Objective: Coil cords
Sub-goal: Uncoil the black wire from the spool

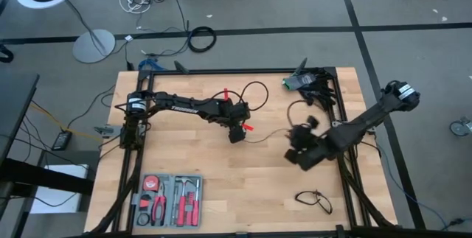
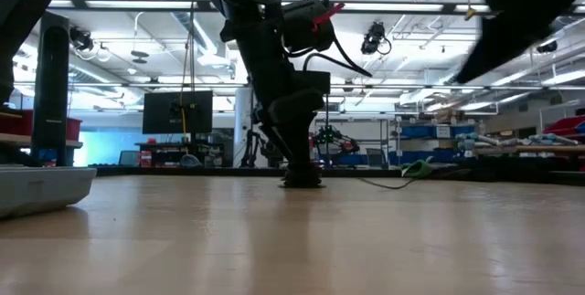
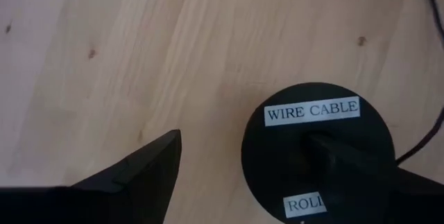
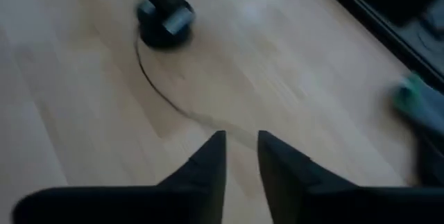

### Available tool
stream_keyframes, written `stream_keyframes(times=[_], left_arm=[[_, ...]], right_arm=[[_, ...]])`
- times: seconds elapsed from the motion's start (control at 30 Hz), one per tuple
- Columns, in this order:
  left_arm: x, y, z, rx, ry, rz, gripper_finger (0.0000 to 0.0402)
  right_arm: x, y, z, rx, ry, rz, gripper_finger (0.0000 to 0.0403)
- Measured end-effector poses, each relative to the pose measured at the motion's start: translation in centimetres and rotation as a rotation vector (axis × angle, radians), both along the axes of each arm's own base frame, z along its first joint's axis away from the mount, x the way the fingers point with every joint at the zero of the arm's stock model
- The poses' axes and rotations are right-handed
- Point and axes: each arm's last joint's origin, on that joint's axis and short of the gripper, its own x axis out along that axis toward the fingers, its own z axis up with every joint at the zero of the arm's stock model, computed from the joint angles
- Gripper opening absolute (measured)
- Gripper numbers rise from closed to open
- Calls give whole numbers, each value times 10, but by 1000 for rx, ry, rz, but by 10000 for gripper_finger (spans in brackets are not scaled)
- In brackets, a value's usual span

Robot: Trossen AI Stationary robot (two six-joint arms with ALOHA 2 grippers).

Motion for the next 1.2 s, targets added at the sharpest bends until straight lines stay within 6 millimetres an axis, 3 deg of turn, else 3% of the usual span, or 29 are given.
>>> stream_keyframes(times=[0.27,0.43,0.6,0.7,0.9,1.03,1.2], left_arm=[[0,0,0,-6,-5,0,307],[0,0,1,-6,-7,0,307],[1,0,1,-6,-10,0,307],[1,0,1,-6,-11,0,307],[1,0,1,-2,-7,-8,307],[-2,1,1,26,20,4,307],[-5,1,0,51,61,14,307]], right_arm=[[71,-29,-66,-2,-96,168,162],[105,-47,-98,-2,-116,248,197],[127,-55,-120,131,-88,337,205],[136,-55,-124,172,-101,323,180],[131,-52,-114,203,-49,355,20],[112,-50,-99,259,66,320,7],[70,-40,-78,346,290,226,4]])
